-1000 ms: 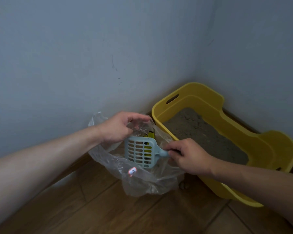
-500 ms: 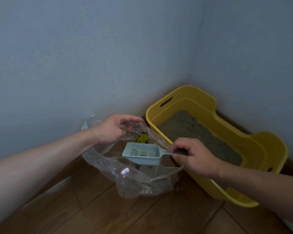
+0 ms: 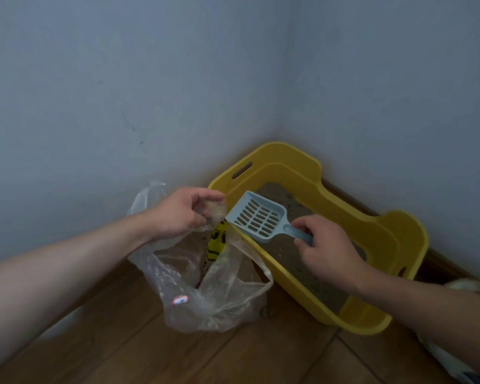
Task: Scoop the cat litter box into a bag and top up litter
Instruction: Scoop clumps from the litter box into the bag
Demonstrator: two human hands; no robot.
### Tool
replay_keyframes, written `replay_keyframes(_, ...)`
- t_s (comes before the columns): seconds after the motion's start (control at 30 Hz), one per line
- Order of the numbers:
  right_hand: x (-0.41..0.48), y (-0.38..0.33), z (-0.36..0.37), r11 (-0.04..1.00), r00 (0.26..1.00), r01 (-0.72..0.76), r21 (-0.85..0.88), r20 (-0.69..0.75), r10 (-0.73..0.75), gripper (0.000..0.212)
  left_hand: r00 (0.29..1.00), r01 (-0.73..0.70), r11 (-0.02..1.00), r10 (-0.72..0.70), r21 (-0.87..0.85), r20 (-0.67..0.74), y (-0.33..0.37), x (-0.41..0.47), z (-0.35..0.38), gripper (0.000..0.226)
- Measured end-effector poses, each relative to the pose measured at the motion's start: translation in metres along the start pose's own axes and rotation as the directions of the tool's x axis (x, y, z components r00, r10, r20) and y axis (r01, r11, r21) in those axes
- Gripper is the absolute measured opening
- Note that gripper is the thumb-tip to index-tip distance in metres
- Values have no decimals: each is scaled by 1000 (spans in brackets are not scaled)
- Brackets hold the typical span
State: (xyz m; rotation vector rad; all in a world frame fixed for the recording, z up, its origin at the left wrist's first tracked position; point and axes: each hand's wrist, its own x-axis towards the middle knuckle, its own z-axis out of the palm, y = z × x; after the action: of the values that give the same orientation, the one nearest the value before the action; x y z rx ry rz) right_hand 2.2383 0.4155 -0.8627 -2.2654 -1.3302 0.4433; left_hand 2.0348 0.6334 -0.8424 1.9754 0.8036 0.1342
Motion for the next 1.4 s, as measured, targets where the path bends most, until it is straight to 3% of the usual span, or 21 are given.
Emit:
replay_keyframes(0.3,21,59,-4,946,950,-295,-137,63,305,36,998,-11,1000,12,-18,56,17,24,28,65)
replay_keyframes(0.6,48,102,3,879,893,-424,-220,62,446,19,993,43,996,-34,-76,111,12,48,49,55)
replay_keyframes(0.8,66,113,16,854,870,-463,-237,65,489,14,983,135,981,-115,-141,144,9,62,54,61)
replay_keyframes(1.4,118,107,39,878,893,-415,-241,79,443,16,961,138,974,-176,182,211,20,73,50,55)
